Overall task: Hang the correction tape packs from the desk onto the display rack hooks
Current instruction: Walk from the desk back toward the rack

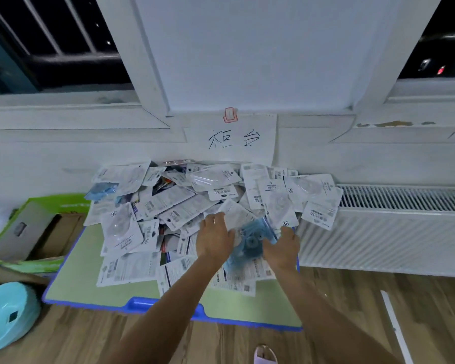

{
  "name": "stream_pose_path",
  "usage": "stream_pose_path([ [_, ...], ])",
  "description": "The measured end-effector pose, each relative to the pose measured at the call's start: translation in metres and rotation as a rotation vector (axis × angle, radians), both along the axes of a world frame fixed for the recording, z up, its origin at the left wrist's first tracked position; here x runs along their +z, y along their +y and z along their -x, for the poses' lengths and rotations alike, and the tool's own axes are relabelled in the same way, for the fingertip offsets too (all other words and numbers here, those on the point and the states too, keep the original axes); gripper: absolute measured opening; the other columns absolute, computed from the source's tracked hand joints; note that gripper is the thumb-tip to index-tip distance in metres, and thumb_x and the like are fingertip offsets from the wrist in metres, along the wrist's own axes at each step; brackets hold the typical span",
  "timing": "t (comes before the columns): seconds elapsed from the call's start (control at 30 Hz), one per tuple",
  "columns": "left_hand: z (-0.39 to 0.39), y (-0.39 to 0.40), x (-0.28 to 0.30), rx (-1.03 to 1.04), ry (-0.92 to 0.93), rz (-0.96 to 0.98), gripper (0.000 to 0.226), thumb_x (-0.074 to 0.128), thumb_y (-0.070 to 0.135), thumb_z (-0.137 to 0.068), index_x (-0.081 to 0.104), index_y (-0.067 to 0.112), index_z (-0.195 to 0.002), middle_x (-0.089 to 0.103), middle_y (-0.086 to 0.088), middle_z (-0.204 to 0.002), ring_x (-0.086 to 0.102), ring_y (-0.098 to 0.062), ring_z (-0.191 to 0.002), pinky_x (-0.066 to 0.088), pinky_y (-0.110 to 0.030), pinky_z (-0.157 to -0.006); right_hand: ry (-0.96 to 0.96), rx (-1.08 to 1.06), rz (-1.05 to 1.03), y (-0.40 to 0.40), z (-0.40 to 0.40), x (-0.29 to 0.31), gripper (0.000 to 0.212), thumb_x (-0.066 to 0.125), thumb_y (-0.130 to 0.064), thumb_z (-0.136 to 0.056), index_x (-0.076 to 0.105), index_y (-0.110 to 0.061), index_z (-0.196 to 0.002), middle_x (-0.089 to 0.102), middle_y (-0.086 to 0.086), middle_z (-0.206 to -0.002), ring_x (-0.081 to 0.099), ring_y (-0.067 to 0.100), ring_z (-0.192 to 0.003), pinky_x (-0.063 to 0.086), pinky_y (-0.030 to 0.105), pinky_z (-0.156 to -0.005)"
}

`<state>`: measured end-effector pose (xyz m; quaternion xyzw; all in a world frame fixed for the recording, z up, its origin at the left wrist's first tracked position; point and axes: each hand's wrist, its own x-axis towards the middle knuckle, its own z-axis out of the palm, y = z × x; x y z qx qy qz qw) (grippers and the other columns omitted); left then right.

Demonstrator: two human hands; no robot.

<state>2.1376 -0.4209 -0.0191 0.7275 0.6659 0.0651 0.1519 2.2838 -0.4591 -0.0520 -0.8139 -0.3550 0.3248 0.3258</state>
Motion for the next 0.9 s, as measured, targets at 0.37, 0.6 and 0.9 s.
stream_pose_path([
  [0.37, -0.005, 0.079, -0.021, -0.656, 0.204, 0.061, 0.045, 0.049, 0.022, -0.093, 0.044, 0.026, -0.138, 0.030, 0.007, -0.154, 0.014, -0.016, -0.146, 0.011, -0.035, -0.117, -0.412, 0.912, 0.077, 0.033, 0.009, -0.016, 0.098, 0.072, -0.039, -0.073, 0.015, -0.021, -0.150, 0.008, -0.008, -0.158, 0.005, 0.012, -0.146, 0.014, 0.046, -0.117],
  [0.6, 0.014, 0.092, -0.025, -0.779, 0.201, 0.102, 0.045, 0.038, 0.039, -0.099, 0.038, 0.030, -0.143, 0.019, 0.009, -0.159, 0.009, -0.015, -0.147, 0.009, -0.039, -0.117, -0.514, 0.689, 0.035, 0.027, 0.014, -0.011, 0.086, 0.076, -0.051, -0.062, 0.038, -0.025, -0.135, 0.034, -0.001, -0.131, 0.028, 0.020, -0.124, 0.027, 0.036, -0.105],
  [0.9, 0.012, 0.099, -0.017, -0.670, -0.025, 0.287, 0.056, 0.019, 0.050, -0.101, 0.038, 0.022, -0.146, 0.028, 0.003, -0.157, 0.015, -0.016, -0.146, 0.009, -0.043, -0.117, -0.348, 0.470, -0.039, 0.001, 0.005, 0.000, 0.074, 0.084, -0.043, -0.057, 0.044, -0.019, -0.114, 0.041, -0.005, -0.107, 0.036, 0.012, -0.100, 0.037, 0.027, -0.088],
])
